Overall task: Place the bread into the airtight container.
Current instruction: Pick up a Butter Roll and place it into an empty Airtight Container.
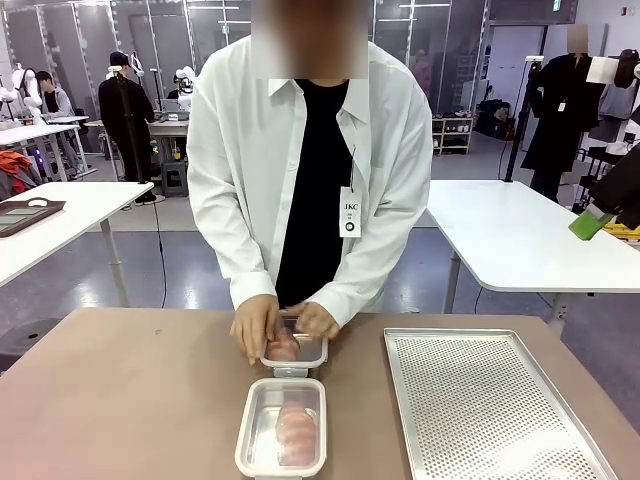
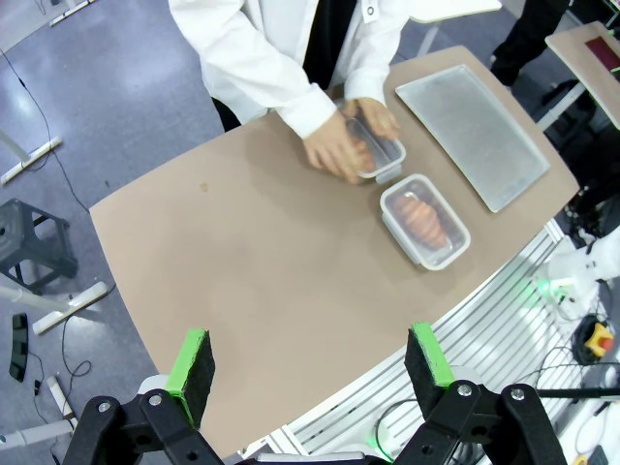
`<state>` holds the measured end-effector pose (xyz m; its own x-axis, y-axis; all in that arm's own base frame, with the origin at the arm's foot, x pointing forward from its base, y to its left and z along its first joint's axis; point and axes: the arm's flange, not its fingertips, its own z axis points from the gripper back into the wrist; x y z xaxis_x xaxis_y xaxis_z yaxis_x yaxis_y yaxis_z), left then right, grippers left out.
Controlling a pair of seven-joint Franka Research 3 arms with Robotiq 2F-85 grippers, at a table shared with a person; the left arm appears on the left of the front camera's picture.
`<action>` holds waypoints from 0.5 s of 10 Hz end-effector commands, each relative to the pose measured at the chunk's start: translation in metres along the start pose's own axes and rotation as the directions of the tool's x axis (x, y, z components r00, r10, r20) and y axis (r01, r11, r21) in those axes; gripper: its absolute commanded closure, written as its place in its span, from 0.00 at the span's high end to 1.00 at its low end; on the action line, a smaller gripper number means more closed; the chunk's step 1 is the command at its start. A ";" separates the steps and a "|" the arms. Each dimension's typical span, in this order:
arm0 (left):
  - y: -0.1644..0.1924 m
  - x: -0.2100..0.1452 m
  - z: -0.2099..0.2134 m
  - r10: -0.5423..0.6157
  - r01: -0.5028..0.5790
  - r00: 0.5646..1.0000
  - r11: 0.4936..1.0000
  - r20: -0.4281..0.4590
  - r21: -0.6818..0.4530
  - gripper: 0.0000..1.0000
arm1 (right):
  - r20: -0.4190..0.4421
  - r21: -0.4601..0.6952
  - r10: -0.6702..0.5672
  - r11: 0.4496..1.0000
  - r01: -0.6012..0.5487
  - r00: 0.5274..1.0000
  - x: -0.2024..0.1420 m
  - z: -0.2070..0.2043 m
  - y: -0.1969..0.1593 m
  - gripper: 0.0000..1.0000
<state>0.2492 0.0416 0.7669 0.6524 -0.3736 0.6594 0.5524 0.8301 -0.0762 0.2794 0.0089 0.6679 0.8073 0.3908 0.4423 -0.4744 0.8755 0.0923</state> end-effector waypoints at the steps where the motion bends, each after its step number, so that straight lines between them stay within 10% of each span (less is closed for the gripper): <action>1: 0.000 0.000 0.001 -0.018 0.018 1.000 1.000 0.001 -0.007 1.00 | -0.004 0.002 0.000 1.000 0.000 1.000 -0.002 0.002 0.001 1.00; 5: 0.000 0.000 0.001 -0.018 0.018 1.000 1.000 0.001 -0.007 1.00 | -0.004 0.002 0.000 1.000 0.000 1.000 -0.002 0.002 0.001 1.00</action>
<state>0.2492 0.0416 0.7669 0.6524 -0.3736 0.6594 0.5524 0.8301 -0.0762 0.2794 0.0089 0.6679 0.8072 0.3908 0.4423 -0.4744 0.8755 0.0923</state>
